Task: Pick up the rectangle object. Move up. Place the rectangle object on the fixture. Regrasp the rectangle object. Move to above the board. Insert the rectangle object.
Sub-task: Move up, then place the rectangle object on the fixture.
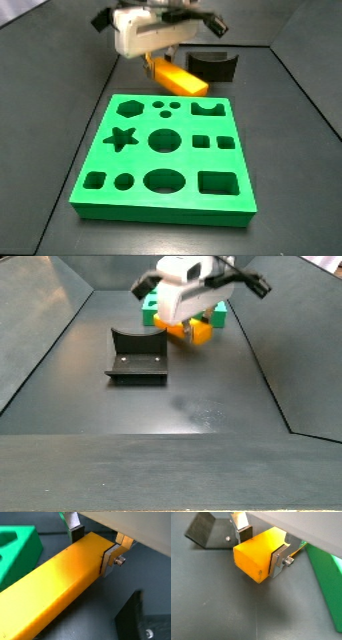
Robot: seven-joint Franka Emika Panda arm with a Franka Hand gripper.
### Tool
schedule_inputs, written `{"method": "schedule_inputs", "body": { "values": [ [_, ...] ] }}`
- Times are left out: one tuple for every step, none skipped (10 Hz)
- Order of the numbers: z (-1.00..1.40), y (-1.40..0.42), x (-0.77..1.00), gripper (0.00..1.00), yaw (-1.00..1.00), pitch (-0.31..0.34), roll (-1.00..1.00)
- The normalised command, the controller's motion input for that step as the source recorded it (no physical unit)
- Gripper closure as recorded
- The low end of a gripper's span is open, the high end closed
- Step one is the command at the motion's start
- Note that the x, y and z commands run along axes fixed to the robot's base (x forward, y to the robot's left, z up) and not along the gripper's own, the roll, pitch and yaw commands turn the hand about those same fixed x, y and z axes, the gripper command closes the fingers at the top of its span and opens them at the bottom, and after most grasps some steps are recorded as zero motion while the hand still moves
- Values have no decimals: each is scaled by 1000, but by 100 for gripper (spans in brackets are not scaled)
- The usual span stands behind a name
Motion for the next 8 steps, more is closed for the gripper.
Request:
{"method": "schedule_inputs", "body": {
  "values": [
    [407, -19, -34, 100, 37, 16, -27],
    [247, -14, -25, 100, 36, 23, -34],
    [1000, 0, 0, 100, 0, 0, 0],
    [1000, 2, 7, 100, -2, -1, -2],
    [1000, 0, -5, 100, -1, 18, -8],
    [1000, -2, -6, 100, 3, 22, -16],
    [1000, -4, -13, 100, 9, 27, -29],
    [1000, -7, -14, 100, 13, 30, -41]
  ]
}}
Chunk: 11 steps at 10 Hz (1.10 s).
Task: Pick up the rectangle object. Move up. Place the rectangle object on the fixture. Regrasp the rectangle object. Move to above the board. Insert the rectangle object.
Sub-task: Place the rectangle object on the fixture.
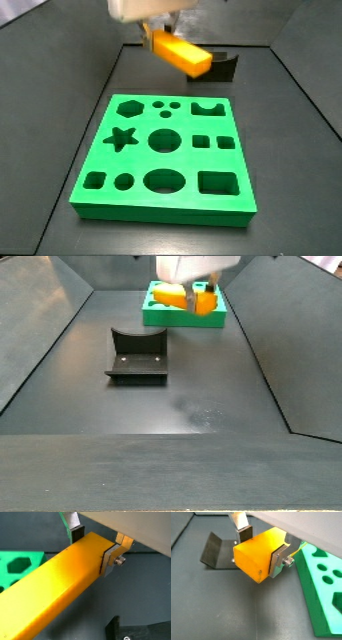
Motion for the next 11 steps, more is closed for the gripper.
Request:
{"method": "schedule_inputs", "body": {
  "values": [
    [970, -9, -14, 100, 19, 34, -56],
    [861, -9, -10, 100, 22, 38, -63],
    [646, -9, -4, 100, 21, 50, -74],
    [484, -8, 2, 100, 18, 60, -81],
    [268, -8, 9, 100, 12, 72, -89],
    [-387, 262, 1000, 100, -1000, -61, -32],
    [-434, 257, 1000, 100, -1000, -62, -34],
    [-410, 232, 1000, 100, -1000, -62, -34],
    [-299, 179, 1000, 100, -1000, -57, -32],
    [-266, 169, 1000, 100, -1000, -54, -31],
    [-237, 145, 1000, 100, -1000, -55, -32]
  ]
}}
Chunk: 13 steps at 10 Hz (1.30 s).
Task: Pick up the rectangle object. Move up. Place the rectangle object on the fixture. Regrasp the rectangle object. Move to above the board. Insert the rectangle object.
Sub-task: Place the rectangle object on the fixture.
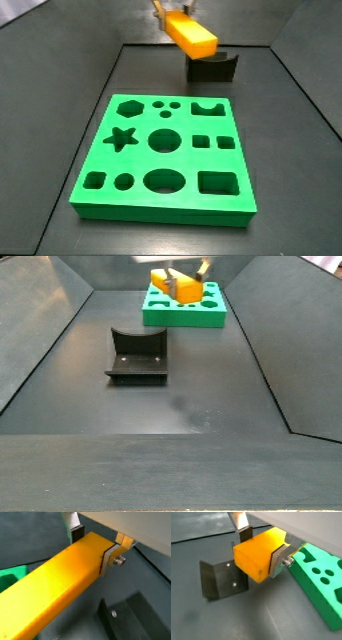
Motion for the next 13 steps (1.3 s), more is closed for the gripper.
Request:
{"method": "schedule_inputs", "body": {
  "values": [
    [-221, 135, 1000, 100, -1000, -58, -32],
    [-184, 117, 1000, 100, -1000, -56, -35],
    [-167, 105, 1000, 100, -1000, -56, -37],
    [-113, 74, 877, 100, -824, -51, -38],
    [-88, 59, 787, 100, -667, -41, -36],
    [-52, 38, 606, 100, -392, -15, -30],
    [-38, 30, 475, 100, -251, 8, -26],
    [-23, 21, 310, 100, -125, 40, -22],
    [-17, 17, 232, 100, -92, 55, -20],
    [785, 1000, 186, 100, 119, 165, -1000],
    [802, 1000, 125, 100, 110, 172, -1000],
    [704, 926, 93, 100, 84, 172, -1000],
    [588, 816, 72, 100, 72, 173, -1000]
  ]
}}
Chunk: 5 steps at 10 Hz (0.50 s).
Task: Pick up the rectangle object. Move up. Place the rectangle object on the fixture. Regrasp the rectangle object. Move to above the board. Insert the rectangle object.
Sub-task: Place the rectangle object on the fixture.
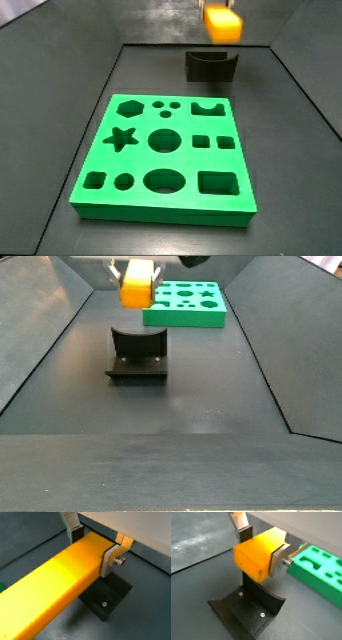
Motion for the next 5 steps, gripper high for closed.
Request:
{"method": "schedule_inputs", "body": {
  "values": [
    [278, 515, 41, 100, 40, 183, -1000],
    [150, 392, 41, 100, 24, 193, -1000],
    [28, 148, 72, 100, -17, 198, -938],
    [24, 63, 86, 100, -44, 194, -732],
    [15, 70, 79, 100, -73, 172, -476]
  ]
}}
